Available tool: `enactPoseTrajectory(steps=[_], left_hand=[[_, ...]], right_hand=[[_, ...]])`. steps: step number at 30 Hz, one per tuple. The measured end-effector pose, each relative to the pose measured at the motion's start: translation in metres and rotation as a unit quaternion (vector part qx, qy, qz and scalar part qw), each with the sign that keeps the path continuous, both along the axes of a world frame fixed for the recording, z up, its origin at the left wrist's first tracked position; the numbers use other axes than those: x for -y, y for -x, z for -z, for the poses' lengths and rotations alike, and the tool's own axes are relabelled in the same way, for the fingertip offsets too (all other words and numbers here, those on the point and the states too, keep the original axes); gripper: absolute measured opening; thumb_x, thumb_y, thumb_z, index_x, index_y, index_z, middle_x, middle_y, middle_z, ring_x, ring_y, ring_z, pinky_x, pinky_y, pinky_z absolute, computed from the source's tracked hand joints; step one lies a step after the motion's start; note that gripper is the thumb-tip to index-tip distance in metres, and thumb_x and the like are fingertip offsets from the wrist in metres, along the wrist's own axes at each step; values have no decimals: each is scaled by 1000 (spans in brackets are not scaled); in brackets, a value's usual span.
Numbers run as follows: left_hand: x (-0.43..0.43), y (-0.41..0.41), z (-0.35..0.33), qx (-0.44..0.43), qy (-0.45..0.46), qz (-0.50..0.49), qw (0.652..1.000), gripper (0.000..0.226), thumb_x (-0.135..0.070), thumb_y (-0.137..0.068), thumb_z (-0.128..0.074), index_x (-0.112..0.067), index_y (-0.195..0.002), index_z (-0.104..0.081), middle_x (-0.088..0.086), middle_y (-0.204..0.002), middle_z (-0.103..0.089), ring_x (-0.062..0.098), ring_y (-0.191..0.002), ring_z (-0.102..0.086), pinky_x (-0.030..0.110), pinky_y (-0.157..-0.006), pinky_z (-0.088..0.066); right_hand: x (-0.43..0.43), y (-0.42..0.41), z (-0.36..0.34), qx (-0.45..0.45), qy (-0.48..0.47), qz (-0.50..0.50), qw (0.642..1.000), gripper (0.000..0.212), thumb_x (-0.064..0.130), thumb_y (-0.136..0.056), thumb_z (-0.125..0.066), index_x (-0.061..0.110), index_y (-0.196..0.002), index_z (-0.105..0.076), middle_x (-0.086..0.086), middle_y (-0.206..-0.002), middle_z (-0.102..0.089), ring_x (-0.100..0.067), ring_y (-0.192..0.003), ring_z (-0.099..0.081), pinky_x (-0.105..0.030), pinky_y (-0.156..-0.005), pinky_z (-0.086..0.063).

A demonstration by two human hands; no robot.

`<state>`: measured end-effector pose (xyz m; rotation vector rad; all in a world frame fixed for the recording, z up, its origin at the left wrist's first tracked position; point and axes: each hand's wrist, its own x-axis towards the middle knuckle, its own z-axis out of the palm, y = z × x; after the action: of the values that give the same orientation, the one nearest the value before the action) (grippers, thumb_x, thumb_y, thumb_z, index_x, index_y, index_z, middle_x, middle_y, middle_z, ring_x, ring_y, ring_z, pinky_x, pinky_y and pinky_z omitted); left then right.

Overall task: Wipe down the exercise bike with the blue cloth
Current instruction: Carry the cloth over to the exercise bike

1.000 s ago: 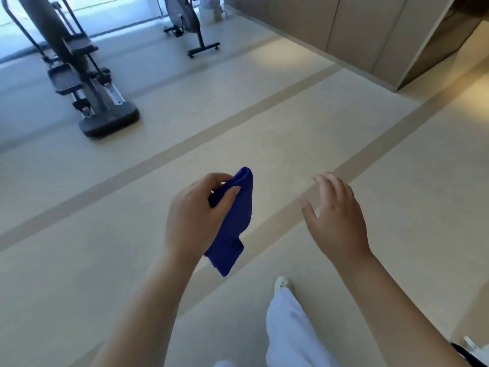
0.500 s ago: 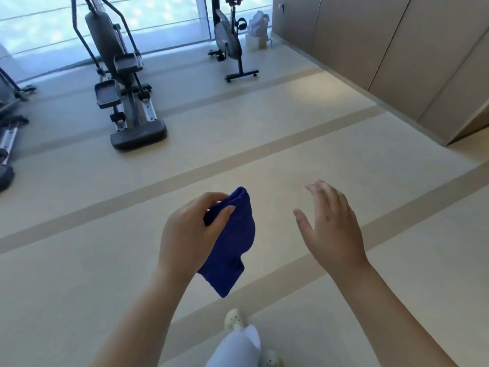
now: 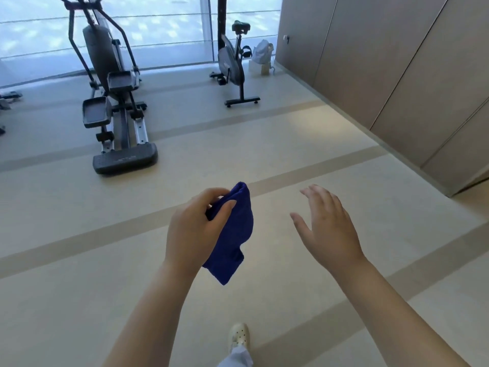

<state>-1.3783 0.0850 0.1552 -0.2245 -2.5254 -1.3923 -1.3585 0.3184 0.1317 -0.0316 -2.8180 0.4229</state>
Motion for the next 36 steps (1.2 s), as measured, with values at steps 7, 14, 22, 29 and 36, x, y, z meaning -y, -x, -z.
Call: enactPoseTrajectory(steps=[7,14,22,29,36], left_hand=[[-15,132,-15,-19,19,5,1000,18,-24,-88,-65,-38,-98,-66,-23,-83,-66,-1,-81,-59,13,-63,-44],[-39,252,-10,-46,76,-2,996,16,-36,-87,-59,-36,-102,-66,-26,-84,-65,-1,-81,-59,16,-64,-45],[-105,415,-10,-49,109,-11,993,15,-34,-89,-63,-34,-103,-67,-22,-85,-66,3,-80,-59,21,-65,-47],[-165,553,-19,-55,97,-31,993,16,-33,-88,-62,-34,-104,-67,-25,-85,-65,-2,-83,-58,16,-65,-44],[-196,662,-10,-49,109,-39,992,21,-39,-87,-57,-32,-104,-68,-25,-85,-64,1,-81,-58,21,-65,-49]], right_hand=[[1,130,-9,0,27,-7,1000,48,38,-94,-51,15,-136,-45,-2,-142,-45,-20,-129,-41,-32,-104,-37],[-23,251,6,13,50,-23,998,48,39,-94,-50,15,-135,-45,-2,-140,-46,-20,-128,-42,-32,-103,-38],[-89,423,7,13,58,-27,998,48,38,-94,-51,16,-136,-44,-2,-143,-43,-20,-131,-39,-33,-104,-36],[-159,559,-8,23,51,-30,998,50,39,-96,-48,18,-140,-40,0,-145,-40,-17,-133,-36,-31,-107,-33],[-195,671,2,53,65,-36,996,49,37,-95,-50,16,-138,-43,-2,-145,-41,-19,-131,-36,-34,-106,-34]])
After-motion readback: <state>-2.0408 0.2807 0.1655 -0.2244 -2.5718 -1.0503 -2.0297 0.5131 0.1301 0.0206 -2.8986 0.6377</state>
